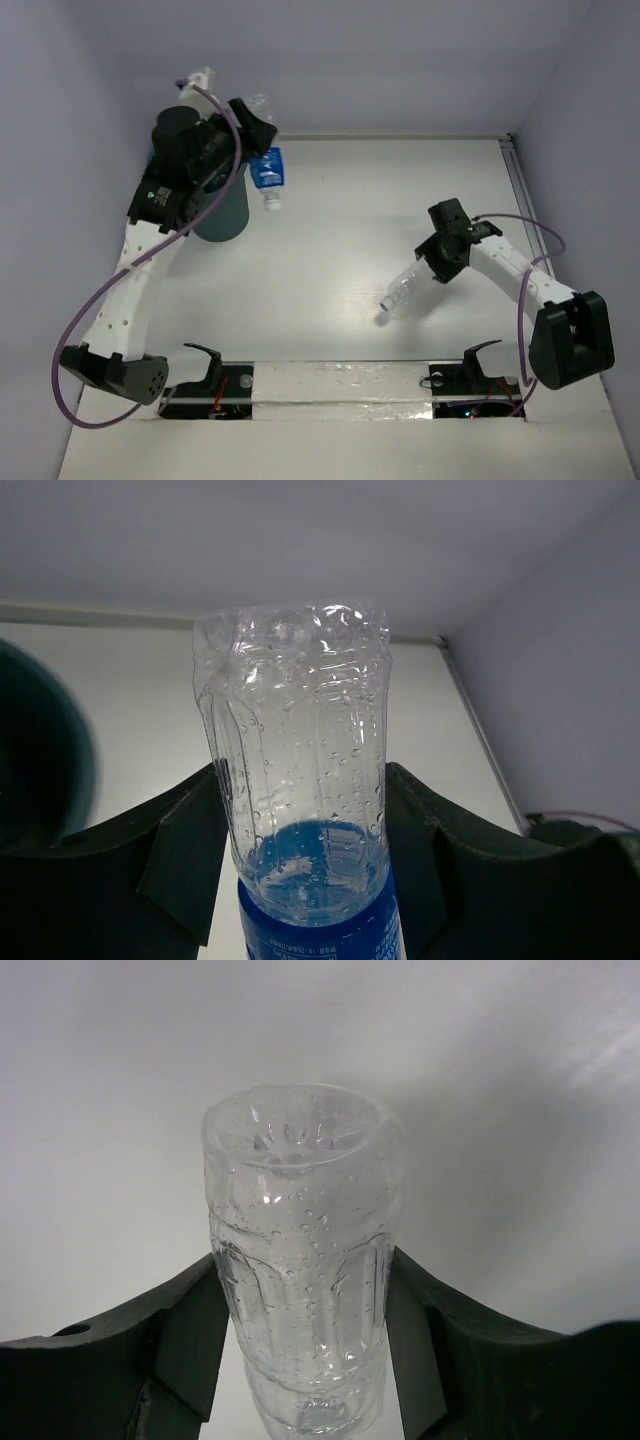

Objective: Put the plastic bottles in the bin

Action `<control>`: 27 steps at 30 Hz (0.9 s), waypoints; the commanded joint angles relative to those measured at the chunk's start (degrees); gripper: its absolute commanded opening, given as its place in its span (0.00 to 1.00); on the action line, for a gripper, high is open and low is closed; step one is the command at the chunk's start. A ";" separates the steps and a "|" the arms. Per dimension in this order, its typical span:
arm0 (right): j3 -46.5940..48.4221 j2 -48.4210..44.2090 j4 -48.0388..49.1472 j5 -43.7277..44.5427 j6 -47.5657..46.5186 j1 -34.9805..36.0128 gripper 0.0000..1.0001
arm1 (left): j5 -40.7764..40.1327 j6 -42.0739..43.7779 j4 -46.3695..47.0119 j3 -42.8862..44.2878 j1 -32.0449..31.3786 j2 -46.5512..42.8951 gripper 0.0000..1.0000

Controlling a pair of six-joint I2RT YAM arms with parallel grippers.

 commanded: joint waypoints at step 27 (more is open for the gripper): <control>55.86 16.22 33.96 -15.50 -29.13 20.31 0.52 | -45.69 19.10 24.18 -1.10 20.65 16.55 0.72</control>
